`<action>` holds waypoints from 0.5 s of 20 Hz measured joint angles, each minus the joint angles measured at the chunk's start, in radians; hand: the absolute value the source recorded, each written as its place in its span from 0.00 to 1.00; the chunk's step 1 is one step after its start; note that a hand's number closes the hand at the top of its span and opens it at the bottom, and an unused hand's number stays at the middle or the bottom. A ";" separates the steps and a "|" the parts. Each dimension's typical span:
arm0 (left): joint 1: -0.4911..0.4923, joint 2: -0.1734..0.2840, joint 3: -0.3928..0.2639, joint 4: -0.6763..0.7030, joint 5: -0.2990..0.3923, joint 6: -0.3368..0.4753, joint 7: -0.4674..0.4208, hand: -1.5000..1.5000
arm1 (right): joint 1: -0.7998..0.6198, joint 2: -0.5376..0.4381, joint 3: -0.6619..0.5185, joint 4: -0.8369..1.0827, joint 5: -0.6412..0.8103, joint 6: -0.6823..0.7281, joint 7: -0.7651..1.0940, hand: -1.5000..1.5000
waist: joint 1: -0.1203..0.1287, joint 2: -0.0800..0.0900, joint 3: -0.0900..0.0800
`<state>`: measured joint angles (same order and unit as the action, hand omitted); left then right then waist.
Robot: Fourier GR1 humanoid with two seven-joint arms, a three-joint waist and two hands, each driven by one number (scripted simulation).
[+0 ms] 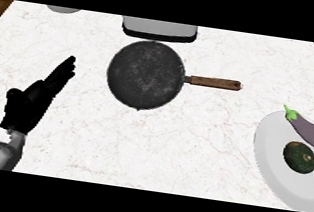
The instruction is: Pick the squash from the plate and place it in the pan
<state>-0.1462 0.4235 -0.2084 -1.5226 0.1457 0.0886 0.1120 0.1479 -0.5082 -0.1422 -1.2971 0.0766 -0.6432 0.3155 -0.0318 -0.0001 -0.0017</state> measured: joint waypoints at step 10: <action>-0.012 -0.028 -0.017 -0.034 -0.009 -0.017 0.038 0.50 | -0.043 -0.245 0.115 -0.090 0.055 0.331 0.496 0.00 | 0.038 0.002 -0.001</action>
<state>-0.1578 0.3953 -0.2258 -1.5563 0.1362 0.0715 0.1496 0.1049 -0.7531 -0.0270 -1.3868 0.1313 -0.3120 0.8114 0.0061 0.0022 -0.0028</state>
